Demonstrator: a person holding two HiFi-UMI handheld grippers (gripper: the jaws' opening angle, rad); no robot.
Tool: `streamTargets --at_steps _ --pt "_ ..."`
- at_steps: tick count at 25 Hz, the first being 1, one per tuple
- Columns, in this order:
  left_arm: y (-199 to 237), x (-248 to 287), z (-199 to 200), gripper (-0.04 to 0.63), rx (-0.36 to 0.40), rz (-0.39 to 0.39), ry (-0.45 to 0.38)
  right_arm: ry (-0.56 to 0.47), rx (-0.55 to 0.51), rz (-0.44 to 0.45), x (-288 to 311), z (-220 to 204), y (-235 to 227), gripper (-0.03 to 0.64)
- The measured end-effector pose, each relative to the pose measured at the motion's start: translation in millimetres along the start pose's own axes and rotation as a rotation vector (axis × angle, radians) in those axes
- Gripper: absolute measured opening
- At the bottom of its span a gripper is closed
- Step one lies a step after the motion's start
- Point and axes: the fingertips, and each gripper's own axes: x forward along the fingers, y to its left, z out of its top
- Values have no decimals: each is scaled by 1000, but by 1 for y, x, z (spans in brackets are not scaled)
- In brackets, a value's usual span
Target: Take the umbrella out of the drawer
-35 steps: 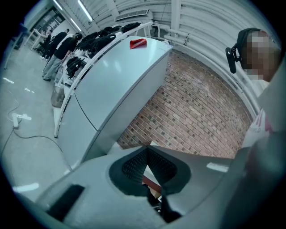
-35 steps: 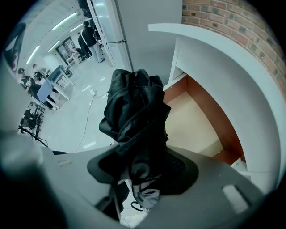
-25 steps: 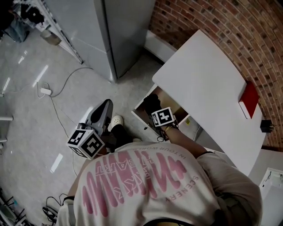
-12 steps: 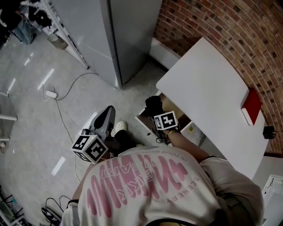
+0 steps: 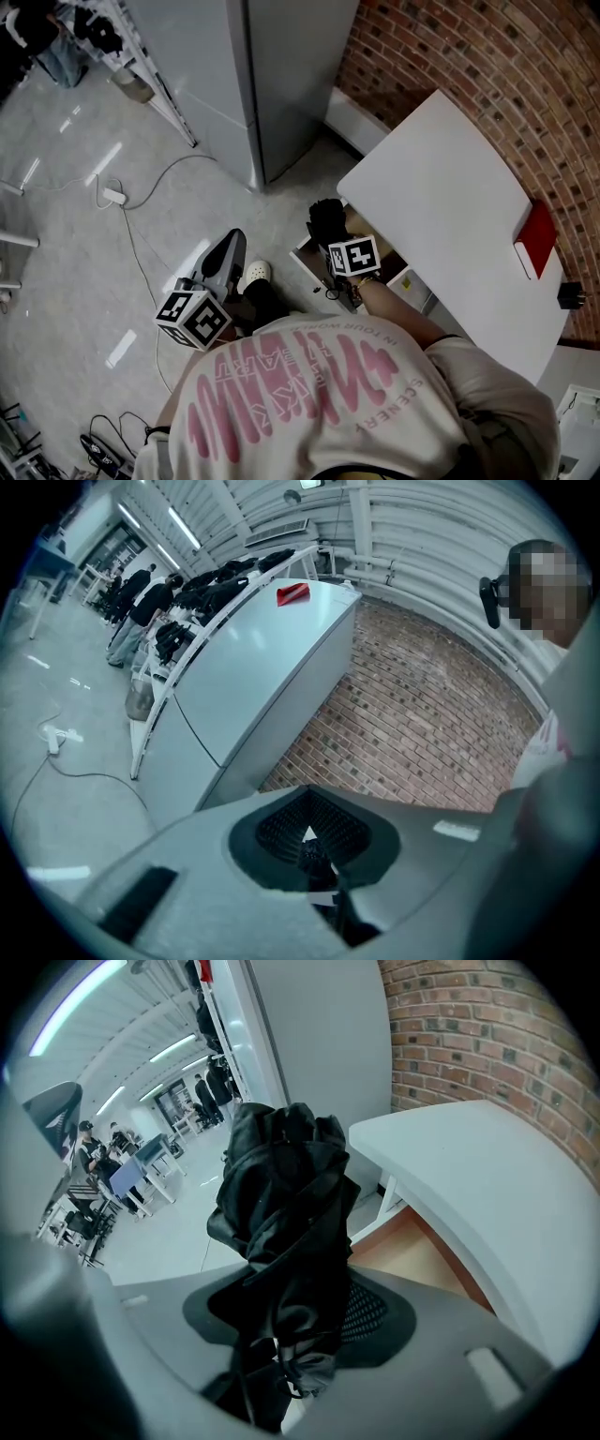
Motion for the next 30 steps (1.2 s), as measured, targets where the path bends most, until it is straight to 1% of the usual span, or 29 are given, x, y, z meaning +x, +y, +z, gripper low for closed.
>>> streamTargets --at_steps 7,13,19,23,30 --pt "0 -1 -3 5 -8 12 -9 -30 6 20 -5 13 2 241" --pt "-3 0 -3 5 -3 6 -13 -68 13 33 -12 23 4 241" --pt "-9 0 -4 5 7 -3 -12 -129 23 59 -27 39 11 241" --pt "-13 -1 -3 5 14 -3 -15 -180 33 103 -36 52 20 241" --pt "-20 -6 0 5 27 -4 -27 -247 7 128 -58 71 32 241"
